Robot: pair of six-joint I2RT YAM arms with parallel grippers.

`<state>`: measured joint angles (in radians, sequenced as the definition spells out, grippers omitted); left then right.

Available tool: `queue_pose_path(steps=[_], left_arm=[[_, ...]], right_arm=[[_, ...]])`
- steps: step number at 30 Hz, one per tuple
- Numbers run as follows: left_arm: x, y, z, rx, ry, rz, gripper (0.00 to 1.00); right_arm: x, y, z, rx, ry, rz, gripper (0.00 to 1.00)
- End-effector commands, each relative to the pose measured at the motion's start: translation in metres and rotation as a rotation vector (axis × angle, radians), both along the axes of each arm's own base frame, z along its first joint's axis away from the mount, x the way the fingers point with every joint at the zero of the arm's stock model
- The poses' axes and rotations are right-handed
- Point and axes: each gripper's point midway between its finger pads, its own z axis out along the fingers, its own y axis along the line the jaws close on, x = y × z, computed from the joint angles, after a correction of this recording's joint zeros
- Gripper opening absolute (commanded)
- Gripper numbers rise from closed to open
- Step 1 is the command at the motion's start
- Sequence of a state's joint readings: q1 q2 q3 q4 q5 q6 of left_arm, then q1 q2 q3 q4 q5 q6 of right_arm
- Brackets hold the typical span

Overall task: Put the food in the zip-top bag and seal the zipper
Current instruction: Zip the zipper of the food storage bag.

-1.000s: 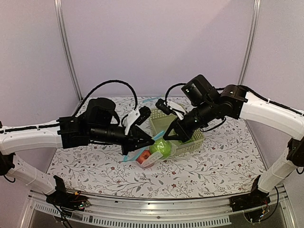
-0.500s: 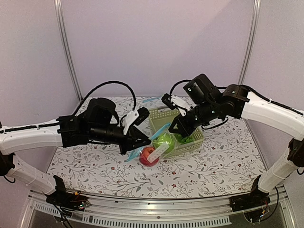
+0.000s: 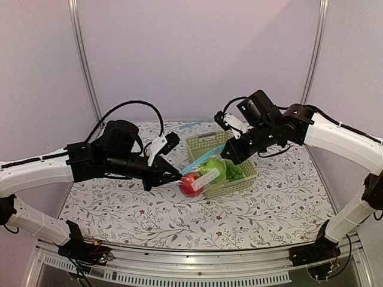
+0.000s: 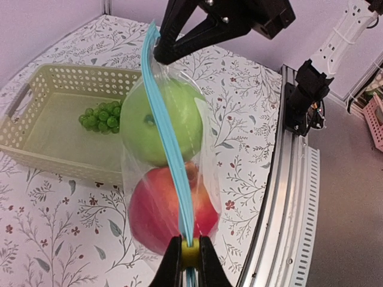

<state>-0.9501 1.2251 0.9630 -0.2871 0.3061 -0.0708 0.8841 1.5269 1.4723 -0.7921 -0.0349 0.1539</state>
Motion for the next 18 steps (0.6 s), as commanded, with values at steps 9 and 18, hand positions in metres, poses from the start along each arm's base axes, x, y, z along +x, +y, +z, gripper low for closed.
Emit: queue_pose_path(steps=[9, 18], left_arm=[[-0.006, 0.038, -0.022, 0.101, 0.086, 0.027, 0.03], [-0.002, 0.05, -0.023, 0.127, 0.089, 0.057, 0.03]], right_arm=[[0.031, -0.037, -0.007, -0.08, -0.043, -0.165, 0.0], [0.033, -0.036, -0.008, -0.091, -0.045, -0.164, 0.0]])
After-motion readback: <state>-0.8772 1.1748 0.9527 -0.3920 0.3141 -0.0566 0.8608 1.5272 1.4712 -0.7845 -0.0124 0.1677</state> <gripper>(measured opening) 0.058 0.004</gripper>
